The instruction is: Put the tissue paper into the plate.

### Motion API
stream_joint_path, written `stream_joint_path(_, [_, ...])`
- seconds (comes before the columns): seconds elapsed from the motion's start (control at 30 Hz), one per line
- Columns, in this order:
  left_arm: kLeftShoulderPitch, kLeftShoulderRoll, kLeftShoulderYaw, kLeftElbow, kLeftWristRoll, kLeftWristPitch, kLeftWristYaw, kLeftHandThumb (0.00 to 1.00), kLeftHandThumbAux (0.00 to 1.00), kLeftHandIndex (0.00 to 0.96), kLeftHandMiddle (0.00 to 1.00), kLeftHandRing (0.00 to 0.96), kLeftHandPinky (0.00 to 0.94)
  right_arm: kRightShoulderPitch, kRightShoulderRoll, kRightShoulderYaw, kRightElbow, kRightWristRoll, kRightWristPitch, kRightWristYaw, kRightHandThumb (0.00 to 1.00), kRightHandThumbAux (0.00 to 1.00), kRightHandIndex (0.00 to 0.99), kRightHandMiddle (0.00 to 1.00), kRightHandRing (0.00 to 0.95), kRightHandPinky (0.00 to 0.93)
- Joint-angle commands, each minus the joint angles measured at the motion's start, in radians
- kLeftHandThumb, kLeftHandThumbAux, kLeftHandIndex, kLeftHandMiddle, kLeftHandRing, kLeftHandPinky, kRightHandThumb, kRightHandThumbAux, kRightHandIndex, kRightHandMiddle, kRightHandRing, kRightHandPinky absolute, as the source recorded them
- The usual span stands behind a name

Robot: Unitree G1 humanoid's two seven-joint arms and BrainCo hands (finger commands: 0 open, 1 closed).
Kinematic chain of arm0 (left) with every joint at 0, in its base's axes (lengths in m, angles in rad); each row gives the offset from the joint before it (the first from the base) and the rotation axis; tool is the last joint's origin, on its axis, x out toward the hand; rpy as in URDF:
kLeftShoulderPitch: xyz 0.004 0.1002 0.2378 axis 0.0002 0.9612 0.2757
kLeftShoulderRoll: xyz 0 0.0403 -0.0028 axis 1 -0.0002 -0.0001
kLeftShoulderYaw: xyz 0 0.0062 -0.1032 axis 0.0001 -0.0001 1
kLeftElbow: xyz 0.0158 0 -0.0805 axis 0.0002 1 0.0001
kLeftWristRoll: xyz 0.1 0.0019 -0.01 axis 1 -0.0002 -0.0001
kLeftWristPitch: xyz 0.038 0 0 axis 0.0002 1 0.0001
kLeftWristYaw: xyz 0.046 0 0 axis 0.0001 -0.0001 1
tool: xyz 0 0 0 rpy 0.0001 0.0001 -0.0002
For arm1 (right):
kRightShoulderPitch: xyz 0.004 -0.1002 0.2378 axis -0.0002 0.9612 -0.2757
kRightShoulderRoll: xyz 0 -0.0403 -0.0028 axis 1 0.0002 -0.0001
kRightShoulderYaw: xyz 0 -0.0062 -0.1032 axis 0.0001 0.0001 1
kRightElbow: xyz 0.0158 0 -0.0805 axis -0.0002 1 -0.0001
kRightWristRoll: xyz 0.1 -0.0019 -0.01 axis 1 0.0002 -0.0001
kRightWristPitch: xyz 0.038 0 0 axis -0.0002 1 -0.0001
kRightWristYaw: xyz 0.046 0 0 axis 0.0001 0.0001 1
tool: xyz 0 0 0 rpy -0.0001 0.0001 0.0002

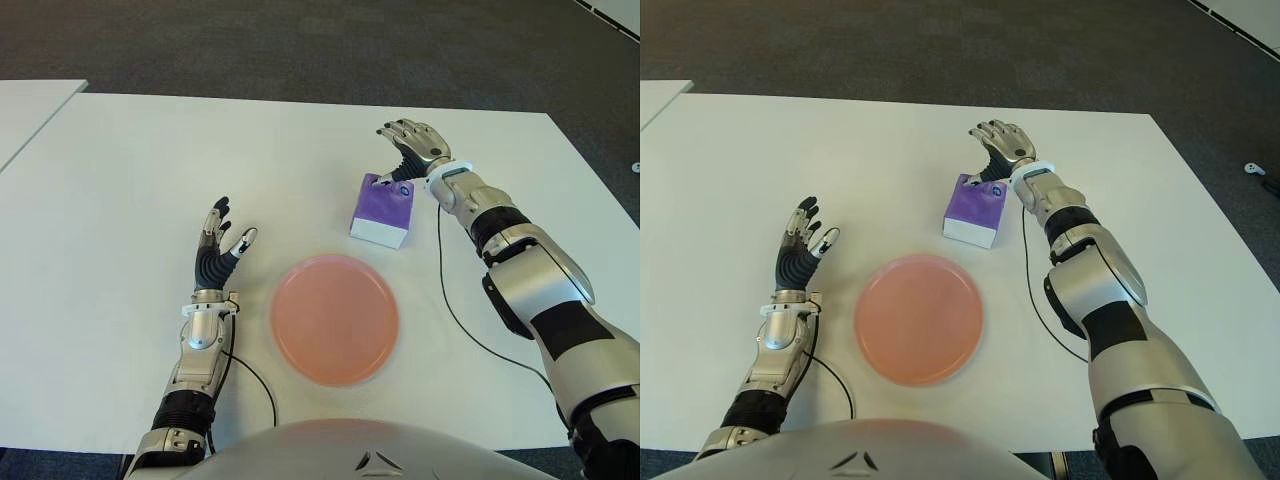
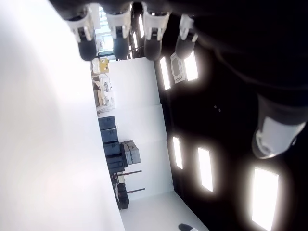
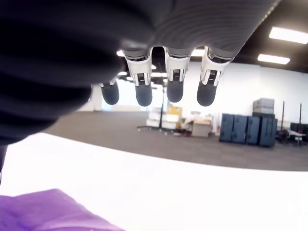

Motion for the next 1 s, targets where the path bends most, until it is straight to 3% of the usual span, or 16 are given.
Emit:
stream_joint_path(0.03, [0.044, -0.009, -0.006, 0.06, 0.013, 0.007, 0.008, 0.0, 0.5, 0.0, 0.0, 0.0, 0.0, -0.023, -0.041, 0.008, -0.007, 0.018, -0.064, 0.112, 0.304, 0.409, 0.0, 0.0, 0.0, 0.0])
stream_joint_path(0.33, [0.038, -0.011, -0.002, 0.072, 0.013, -0.008, 0.012, 0.0, 0.501, 0.0, 0.0, 0.0, 0.0, -0.022, -0.048, 0.007, -0.026, 0.021, -0.079, 0.183, 0.307, 0.39, 0.0, 0.0, 0.0, 0.0])
stream_joint_path(1.0, [0.028, -0.006, -0.002, 0.106, 0.011, -0.028, 0.007, 0.0, 0.492, 0.0, 0.0, 0.0, 0.0, 0.03, -0.092, -0.022, -0.125, 0.065, -0.144, 0.193, 0.252, 0.369, 0.0, 0.0, 0.0, 0.0])
